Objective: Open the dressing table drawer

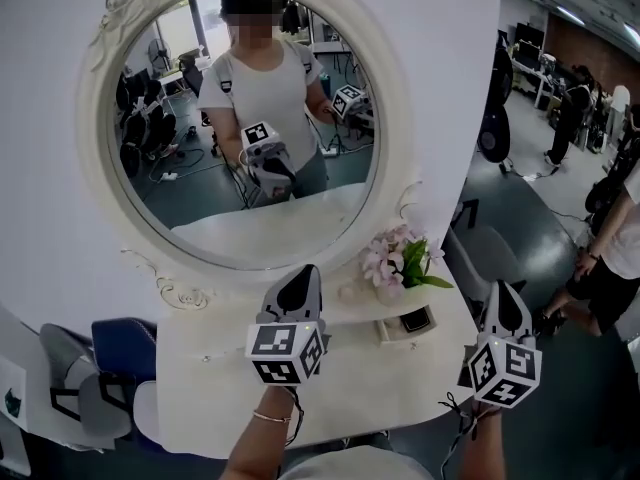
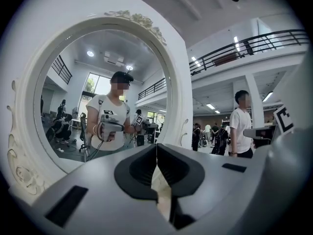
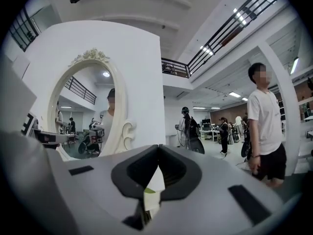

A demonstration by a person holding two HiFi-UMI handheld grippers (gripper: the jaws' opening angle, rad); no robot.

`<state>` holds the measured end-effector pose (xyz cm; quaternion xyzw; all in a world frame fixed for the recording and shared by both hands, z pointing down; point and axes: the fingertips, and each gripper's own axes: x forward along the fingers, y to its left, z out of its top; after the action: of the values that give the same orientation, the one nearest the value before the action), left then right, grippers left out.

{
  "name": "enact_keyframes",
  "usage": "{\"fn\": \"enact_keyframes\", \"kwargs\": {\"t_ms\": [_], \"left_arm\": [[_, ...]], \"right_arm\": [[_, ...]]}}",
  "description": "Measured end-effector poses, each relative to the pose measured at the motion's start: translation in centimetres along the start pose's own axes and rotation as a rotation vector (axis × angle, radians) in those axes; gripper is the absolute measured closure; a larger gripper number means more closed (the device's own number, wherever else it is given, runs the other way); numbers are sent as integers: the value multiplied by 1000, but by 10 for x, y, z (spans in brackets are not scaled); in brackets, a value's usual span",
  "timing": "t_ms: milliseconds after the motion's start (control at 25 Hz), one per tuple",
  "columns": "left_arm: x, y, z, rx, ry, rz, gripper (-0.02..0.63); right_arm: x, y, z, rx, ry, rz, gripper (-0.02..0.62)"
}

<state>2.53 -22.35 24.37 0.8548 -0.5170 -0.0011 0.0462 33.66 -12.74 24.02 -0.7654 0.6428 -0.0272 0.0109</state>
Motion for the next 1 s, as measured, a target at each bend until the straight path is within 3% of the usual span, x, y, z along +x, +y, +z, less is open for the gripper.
{"fn": "enact_keyframes", "kwargs": {"t_ms": [440,1000], "left_arm": [[8,-14,-3,10,2,-29,588],[12,-19,-17,1,40,-46,588]], "right_arm": [[-15,-22,-14,4,24,-55,588],[-17,-25,-25,-5,68,-57,592]]}}
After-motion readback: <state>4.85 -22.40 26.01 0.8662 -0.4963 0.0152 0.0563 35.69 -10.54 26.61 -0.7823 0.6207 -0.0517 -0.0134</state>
